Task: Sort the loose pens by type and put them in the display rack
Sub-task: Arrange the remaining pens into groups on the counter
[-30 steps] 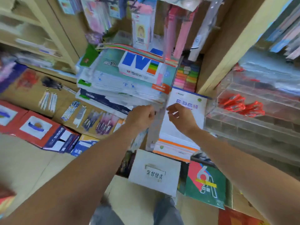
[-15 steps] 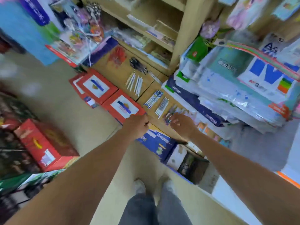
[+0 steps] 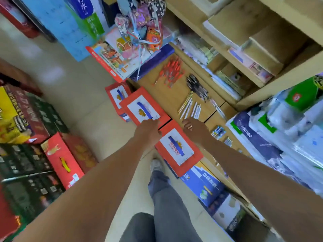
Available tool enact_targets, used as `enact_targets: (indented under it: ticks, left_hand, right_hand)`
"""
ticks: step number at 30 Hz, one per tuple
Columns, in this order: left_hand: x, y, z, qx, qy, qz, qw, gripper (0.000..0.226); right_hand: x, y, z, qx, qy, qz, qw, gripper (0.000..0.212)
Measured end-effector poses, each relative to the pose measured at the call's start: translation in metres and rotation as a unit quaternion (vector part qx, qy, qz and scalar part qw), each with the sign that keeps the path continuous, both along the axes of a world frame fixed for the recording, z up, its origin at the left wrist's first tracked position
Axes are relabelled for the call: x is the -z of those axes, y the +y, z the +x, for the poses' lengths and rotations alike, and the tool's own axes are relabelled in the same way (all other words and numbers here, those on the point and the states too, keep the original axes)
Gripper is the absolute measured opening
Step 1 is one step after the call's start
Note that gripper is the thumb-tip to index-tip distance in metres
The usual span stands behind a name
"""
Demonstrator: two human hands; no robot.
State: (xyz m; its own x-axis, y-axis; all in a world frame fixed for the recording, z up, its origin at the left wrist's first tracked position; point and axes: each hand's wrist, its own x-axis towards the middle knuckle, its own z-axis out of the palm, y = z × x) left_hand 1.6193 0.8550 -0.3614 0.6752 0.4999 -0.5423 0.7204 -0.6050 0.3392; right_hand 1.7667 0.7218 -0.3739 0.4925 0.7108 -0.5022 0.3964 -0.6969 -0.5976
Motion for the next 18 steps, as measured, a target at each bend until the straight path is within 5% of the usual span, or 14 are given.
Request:
enact_targets:
  ticks: [10,18]
  left_hand:
    - [0.059,0.167,0.075,0.032,0.0,-0.004,0.999,0.038]
    - [0.142,0.249,0.14,0.066,-0.015,-0.002,0.998,0.024]
  right_hand:
    - [0.063,0.138,0.053,0.038,0.034,-0.072,0.996,0.023]
    - [0.135,0.211,0.087,0.206,0.039,-0.08,0.974,0.023]
